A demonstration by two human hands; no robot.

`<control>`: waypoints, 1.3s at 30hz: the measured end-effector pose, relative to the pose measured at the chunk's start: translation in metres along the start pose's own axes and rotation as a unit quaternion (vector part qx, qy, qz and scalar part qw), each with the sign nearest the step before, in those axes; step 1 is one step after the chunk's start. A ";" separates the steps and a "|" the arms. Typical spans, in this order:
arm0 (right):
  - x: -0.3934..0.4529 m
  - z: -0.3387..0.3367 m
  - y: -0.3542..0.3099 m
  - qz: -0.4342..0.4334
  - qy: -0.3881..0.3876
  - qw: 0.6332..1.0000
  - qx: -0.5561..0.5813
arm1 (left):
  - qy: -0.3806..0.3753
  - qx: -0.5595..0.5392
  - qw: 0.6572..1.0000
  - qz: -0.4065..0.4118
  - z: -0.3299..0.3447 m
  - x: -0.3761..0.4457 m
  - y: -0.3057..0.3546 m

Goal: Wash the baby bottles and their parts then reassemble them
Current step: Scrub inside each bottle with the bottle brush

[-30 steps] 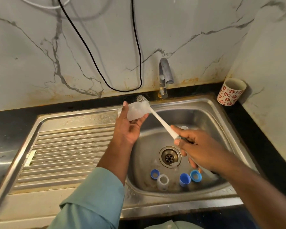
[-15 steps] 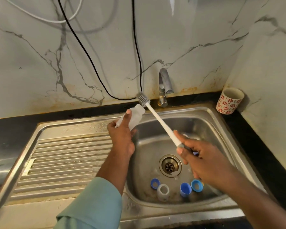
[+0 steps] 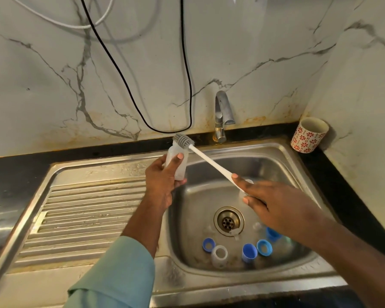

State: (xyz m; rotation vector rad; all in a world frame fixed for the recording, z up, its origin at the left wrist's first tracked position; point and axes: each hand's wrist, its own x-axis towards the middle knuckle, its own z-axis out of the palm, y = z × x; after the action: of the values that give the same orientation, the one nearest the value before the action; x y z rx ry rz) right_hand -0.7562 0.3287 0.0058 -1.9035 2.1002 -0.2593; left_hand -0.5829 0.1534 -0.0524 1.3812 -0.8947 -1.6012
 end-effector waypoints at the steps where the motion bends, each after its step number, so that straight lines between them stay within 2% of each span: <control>1: 0.005 0.000 -0.002 -0.005 -0.004 1.000 -0.007 | -0.010 0.019 1.000 0.001 0.001 0.000 -0.003; 5: 0.016 0.004 -0.010 -0.014 -0.001 1.000 -0.008 | 0.058 -0.004 0.997 0.059 -0.004 0.008 -0.003; 9: 0.016 0.011 -0.025 0.010 0.004 0.993 0.115 | 0.054 0.021 0.992 0.113 -0.003 0.007 -0.006; 14: 0.012 0.005 -0.041 0.063 -0.018 0.955 0.290 | 0.062 0.101 0.972 0.201 -0.002 0.009 -0.008; 16: 0.010 0.000 -0.044 0.091 -0.032 0.937 0.337 | 0.048 0.141 0.962 0.228 0.000 0.008 -0.010; 18: 0.009 -0.002 -0.050 0.106 -0.044 0.921 0.373 | 0.066 0.150 0.955 0.246 0.001 0.012 -0.011; 20: 0.007 -0.001 -0.054 0.116 -0.060 0.899 0.417 | 0.078 0.151 0.952 0.254 -0.001 0.017 -0.012; 24: 0.006 -0.005 -0.052 0.151 -0.065 0.868 0.469 | 0.039 0.180 0.955 0.234 -0.003 0.017 -0.017; 28: 0.005 -0.008 -0.053 0.154 -0.082 0.859 0.481 | 0.037 0.200 0.945 0.255 -0.009 0.017 -0.013; 30: 0.008 -0.007 -0.052 0.173 -0.072 0.850 0.493 | 0.016 0.227 0.942 0.248 -0.008 0.016 -0.013; 33: 0.009 -0.009 -0.052 0.163 -0.084 0.847 0.499 | 0.034 0.218 0.947 0.232 -0.008 0.021 -0.006; 36: 0.012 -0.010 -0.048 0.167 -0.075 0.843 0.505 | -0.013 0.255 0.934 0.249 -0.010 0.025 -0.003; 39: 0.013 -0.009 -0.044 0.171 -0.085 0.834 0.518 | 0.000 0.238 0.942 0.236 -0.011 0.029 -0.004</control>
State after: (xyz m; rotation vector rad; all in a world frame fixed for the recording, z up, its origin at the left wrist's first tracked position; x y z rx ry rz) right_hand -0.7192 0.3100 0.0276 -0.8500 1.5727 -0.8838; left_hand -0.5744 0.1282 -0.0692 1.3374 -1.5540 -1.0537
